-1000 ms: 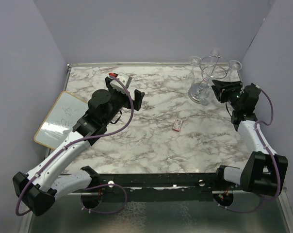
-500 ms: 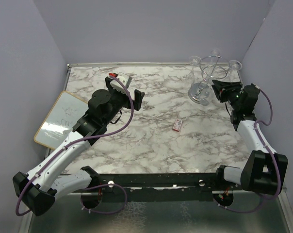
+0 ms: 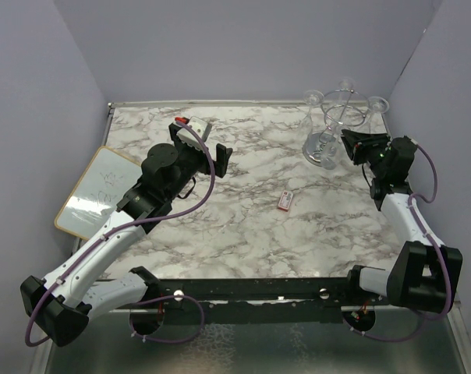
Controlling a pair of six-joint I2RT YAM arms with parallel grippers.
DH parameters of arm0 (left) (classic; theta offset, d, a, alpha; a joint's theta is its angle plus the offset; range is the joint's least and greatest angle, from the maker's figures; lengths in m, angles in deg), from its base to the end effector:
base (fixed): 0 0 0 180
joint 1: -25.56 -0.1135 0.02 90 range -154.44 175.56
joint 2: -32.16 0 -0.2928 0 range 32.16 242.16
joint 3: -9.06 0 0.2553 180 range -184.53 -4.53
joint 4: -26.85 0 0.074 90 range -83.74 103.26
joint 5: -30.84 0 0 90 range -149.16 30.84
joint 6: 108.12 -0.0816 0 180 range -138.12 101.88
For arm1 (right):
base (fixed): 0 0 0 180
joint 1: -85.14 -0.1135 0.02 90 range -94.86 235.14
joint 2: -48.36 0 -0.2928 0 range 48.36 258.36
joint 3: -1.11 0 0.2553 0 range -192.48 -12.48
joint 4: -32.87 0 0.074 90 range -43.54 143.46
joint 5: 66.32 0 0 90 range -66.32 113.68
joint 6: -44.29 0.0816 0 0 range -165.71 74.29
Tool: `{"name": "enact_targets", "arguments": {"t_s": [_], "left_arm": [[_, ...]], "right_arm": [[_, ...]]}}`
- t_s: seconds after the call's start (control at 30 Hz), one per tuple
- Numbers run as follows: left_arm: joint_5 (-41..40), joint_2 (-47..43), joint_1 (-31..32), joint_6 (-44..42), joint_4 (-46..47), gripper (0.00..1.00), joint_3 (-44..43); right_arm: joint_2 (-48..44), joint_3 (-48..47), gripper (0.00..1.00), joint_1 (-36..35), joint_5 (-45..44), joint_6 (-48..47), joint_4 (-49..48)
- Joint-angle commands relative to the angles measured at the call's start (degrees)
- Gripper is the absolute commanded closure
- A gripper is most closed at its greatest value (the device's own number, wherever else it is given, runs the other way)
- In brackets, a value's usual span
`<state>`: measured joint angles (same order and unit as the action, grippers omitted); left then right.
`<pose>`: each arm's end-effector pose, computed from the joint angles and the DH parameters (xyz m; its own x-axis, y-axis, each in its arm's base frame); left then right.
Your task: Take the wine glass off the wine glass rack
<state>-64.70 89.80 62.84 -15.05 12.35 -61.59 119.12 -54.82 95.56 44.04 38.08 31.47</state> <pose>0.2174 -0.1556 0.4143 -0.0488 -0.0298 -0.9984 0.5242 0.8500 -0.0510 0.3166 -0.0294 0.2896 -0.1870 0.9820 -0.0249 0.2094 0.0646 0.9757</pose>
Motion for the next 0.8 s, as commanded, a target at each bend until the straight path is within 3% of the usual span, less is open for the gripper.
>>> {"name": "enact_targets", "arguments": {"t_s": [0.0, 0.47, 0.77], "left_arm": [[0.45, -1.11, 0.47, -0.43, 1.39, 0.02, 0.32], [0.43, -1.30, 0.47, -0.38, 1.43, 0.02, 0.44], [0.89, -1.35, 0.43, -0.11, 1.49, 0.02, 0.40]], "right_arm": [[0.32, 0.34, 0.78, -0.65, -1.64, 0.82, -1.89], [-1.03, 0.73, 0.87, -1.44, -2.40, 2.17, -0.68], [-3.45, 2.58, 0.73, -2.07, -5.46, 5.71, 0.61]]}}
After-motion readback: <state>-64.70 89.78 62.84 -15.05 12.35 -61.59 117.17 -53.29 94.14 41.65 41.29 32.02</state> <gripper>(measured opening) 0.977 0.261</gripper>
